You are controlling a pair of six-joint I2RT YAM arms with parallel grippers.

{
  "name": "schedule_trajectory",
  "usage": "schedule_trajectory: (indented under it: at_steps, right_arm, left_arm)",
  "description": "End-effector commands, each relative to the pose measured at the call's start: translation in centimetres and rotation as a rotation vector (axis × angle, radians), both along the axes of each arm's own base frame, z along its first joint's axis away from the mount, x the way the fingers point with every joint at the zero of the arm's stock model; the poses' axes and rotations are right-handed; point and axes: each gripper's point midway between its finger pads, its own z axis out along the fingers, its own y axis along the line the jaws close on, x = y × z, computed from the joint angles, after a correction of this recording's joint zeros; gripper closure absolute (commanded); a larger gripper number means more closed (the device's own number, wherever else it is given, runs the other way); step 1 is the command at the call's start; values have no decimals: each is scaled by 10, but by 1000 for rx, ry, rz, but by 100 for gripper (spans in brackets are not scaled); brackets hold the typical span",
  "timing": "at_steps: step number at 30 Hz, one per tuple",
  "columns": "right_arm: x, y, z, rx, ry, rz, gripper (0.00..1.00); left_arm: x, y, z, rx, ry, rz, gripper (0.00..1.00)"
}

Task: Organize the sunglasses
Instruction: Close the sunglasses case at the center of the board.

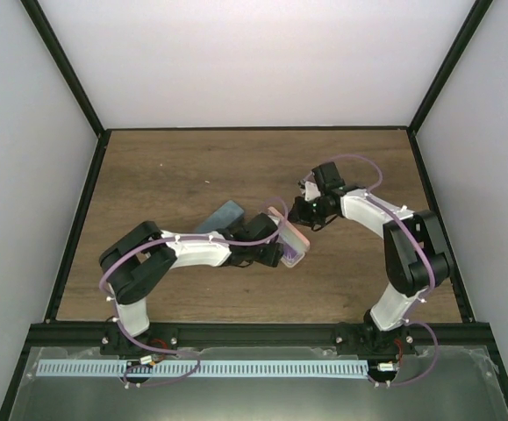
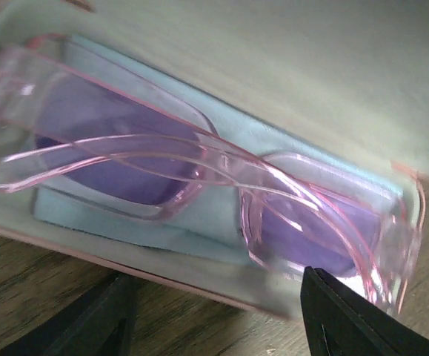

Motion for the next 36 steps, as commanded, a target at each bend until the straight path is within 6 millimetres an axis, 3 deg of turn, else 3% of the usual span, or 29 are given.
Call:
schedule_trajectory:
  at_steps: [1,9,25,28,33,36]
  right_arm:
    - [-9,12,20,78,-19,21,91]
    - [-26,33,12,82,12,59,91]
    - [-26,31,6,58,13,59,91]
    - [-25,32,6,61,15,62,91]
    - [-25,32,4,61,18,68,91]
    - [-24,33,3,61,17,71,91]
  left_arm:
    - [-5,37,-26,103,30,101,37]
    - [-3,43,-27,92,30,144,37]
    - [0,56,55,-8,-94,183,36]
    - [-5,68,50,21,-77,208,37]
    - [-30,90,22,57,29,245,49]
    - [-31,99,11,95,56,297,84]
